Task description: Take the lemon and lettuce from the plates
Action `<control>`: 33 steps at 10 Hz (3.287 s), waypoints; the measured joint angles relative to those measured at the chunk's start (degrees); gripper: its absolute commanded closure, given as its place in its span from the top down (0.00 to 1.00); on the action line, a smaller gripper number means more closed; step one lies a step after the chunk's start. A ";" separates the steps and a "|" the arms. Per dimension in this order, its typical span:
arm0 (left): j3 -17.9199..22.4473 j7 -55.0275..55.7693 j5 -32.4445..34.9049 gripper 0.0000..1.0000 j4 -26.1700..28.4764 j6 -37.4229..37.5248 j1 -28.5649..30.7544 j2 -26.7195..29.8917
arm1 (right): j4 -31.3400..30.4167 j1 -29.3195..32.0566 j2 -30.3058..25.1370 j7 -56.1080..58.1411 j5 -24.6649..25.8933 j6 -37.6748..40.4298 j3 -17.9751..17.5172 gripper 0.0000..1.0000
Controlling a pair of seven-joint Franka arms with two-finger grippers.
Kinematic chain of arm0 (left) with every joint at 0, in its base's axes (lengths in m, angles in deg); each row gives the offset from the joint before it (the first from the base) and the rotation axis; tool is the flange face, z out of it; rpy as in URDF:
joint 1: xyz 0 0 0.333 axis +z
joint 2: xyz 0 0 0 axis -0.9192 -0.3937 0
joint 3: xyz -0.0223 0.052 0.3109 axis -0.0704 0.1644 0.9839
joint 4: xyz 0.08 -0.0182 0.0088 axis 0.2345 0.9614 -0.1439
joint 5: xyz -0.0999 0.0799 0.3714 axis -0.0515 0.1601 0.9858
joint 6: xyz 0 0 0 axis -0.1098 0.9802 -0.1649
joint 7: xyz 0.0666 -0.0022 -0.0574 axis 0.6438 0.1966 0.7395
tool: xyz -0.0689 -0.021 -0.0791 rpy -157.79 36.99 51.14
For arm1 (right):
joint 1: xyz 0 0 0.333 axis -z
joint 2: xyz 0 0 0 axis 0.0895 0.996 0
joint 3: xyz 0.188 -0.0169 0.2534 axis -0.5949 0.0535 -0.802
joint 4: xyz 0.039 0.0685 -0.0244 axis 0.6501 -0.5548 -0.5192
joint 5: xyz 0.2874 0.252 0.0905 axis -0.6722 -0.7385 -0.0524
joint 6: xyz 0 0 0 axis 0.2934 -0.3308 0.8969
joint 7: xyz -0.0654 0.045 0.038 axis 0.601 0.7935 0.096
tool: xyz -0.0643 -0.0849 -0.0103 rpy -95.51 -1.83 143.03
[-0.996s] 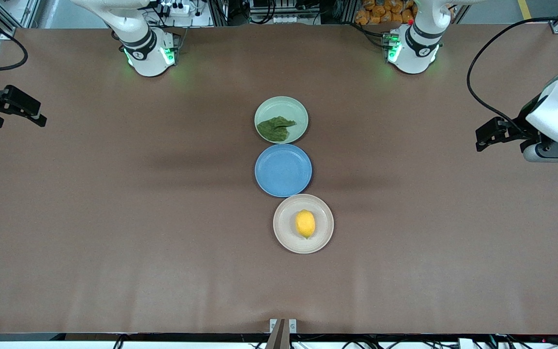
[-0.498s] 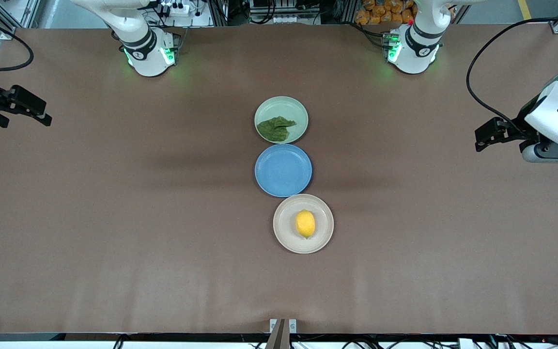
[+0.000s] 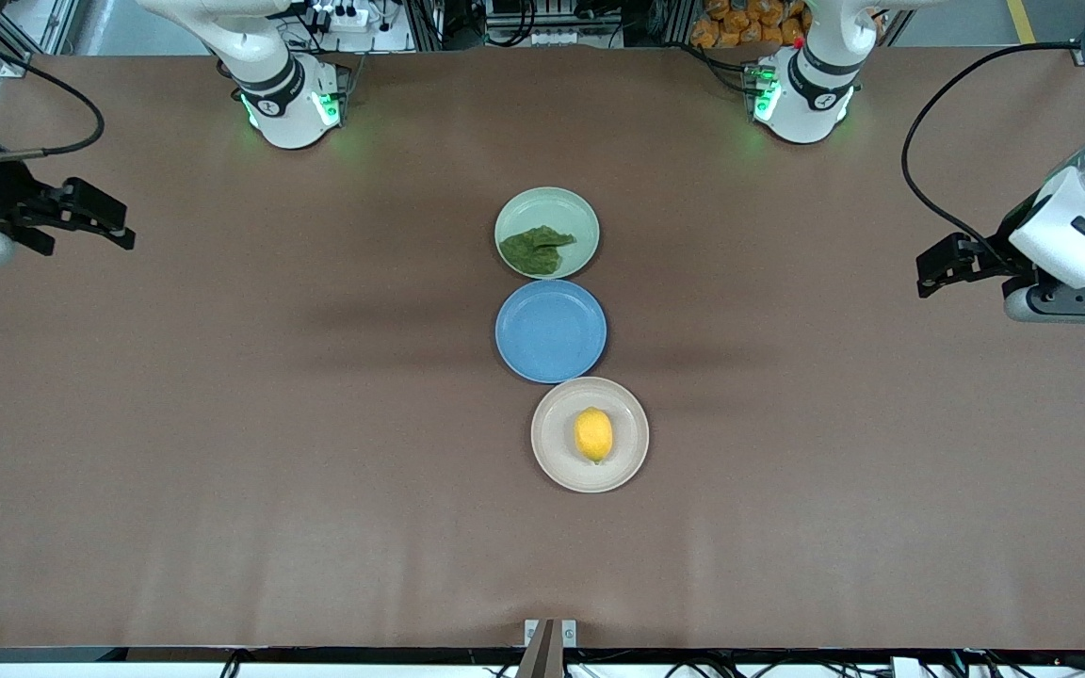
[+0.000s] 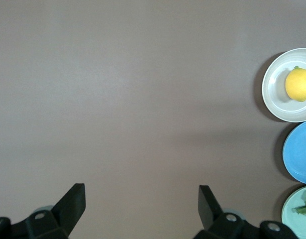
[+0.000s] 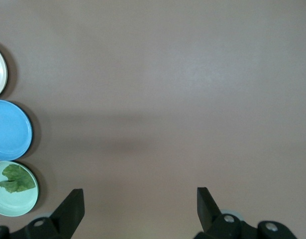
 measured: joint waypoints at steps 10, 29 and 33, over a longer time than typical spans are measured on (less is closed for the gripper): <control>0.01 0.00 0.00 1.00 -0.01 0.00 0.00 -0.07 | -1.24 -1.97 0.65 -5.41 0.00 -0.14 -1.41 1.00; -0.02 0.00 0.00 1.00 0.00 0.00 -0.29 -0.11 | -2.32 -37.86 23.46 -55.25 -0.03 -21.95 -2.17 1.00; -0.20 0.08 -2.55 1.00 0.23 -3.03 -3.86 -2.86 | -6.55 -40.20 24.30 -57.63 -0.05 -25.93 -2.15 1.00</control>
